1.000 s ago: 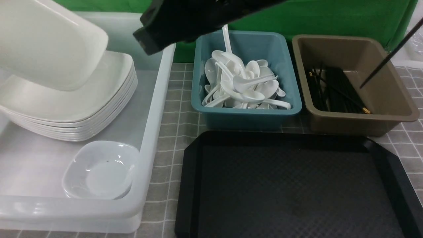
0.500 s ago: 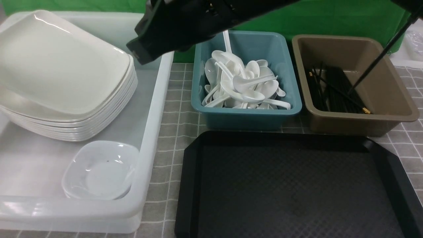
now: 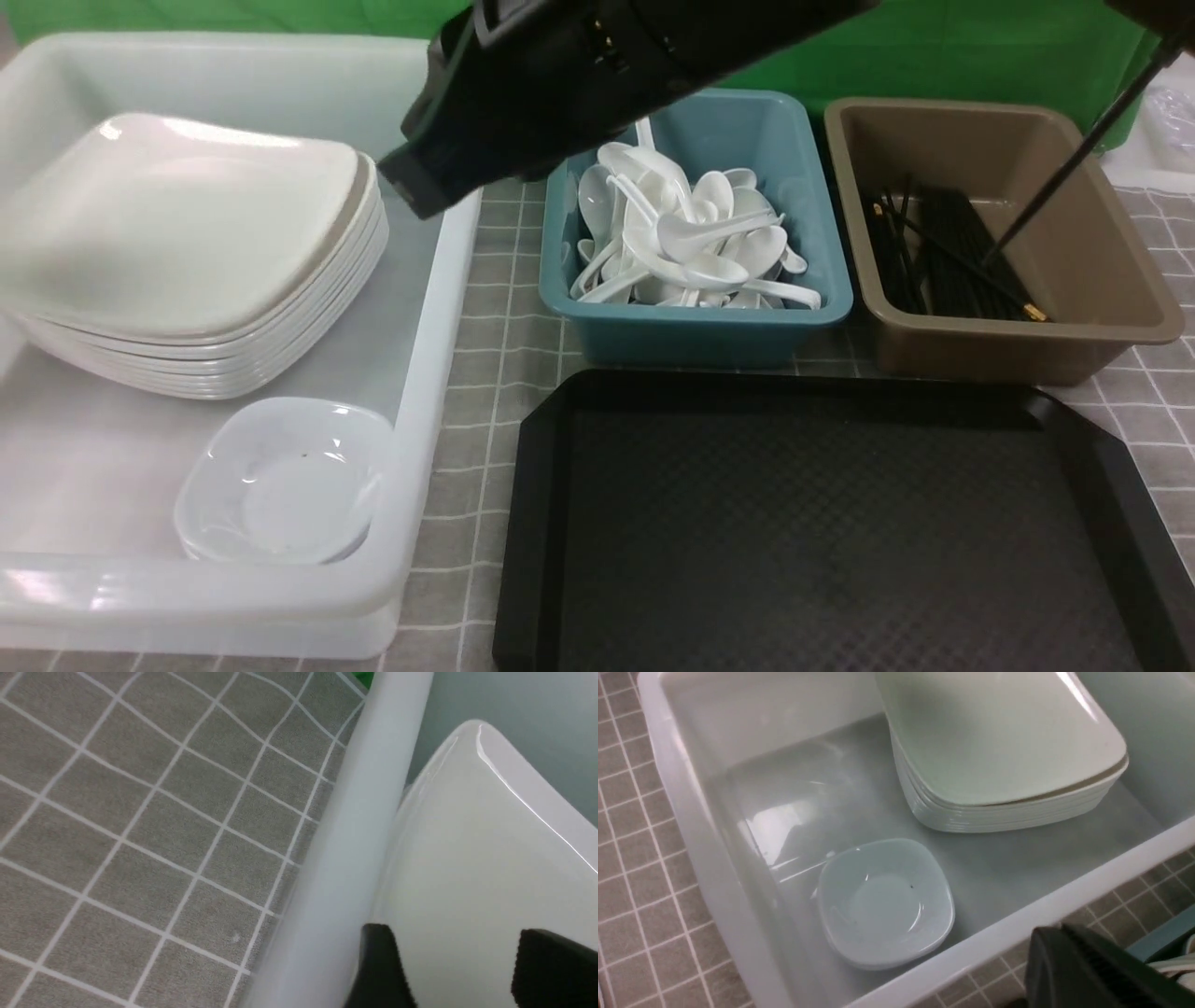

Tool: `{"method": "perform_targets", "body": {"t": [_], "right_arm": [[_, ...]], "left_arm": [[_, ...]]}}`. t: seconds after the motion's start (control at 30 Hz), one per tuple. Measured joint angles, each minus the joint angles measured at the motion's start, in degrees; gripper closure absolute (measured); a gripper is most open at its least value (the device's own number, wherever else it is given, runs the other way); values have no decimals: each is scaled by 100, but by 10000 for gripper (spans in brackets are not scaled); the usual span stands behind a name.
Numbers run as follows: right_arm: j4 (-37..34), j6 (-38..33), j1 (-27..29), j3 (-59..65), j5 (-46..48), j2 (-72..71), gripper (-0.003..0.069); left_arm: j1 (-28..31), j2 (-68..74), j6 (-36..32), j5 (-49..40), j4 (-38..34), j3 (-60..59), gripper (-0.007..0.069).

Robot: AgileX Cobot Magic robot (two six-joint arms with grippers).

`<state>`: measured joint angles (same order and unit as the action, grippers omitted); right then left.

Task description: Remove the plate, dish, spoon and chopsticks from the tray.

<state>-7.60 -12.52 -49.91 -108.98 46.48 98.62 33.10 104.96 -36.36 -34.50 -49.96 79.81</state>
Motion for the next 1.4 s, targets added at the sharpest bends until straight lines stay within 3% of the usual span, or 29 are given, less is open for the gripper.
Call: {"method": "perform_targets", "body": {"t": [0.13,0.3,0.4,0.57,0.6,0.77,0.93,1.1,1.13,1.27,1.4], "right_arm": [[0,5,0,0,107,-6,630],[0,28,0,0,262,-16,629],[114,81,10,0,308,-68,629],[1149,765,113,0,427,-541,629],[1324,869,120,0,474,-622,629],[2879,1861,121,14,1026,-1481,629],[3659,2500,129,464,1105,-2338,629],[4468,3503,129,1918,917,-3718,629],[4468,3503,129,1918,917,-3784,629],[4970,4607,129,3906,-255,-5443,628],[5659,5233,129,5469,-1522,-7059,628]], "left_arm": [[0,-41,160,-7,36,43,111],[0,-158,182,-34,174,43,102],[-7,-300,155,-221,122,43,169],[-573,-910,-254,-647,-172,43,519],[-698,-1043,-309,-700,-187,43,547],[-2220,-2038,-622,-964,-235,43,622],[-3661,-2715,-670,-1007,296,43,624],[-5145,-3342,32,-1043,1375,26,624],[-5197,-3367,67,-1038,1418,22,624],[-6159,-3926,702,-1013,2177,-318,624],[-6519,-4570,1313,-624,2616,-1126,624]]}}
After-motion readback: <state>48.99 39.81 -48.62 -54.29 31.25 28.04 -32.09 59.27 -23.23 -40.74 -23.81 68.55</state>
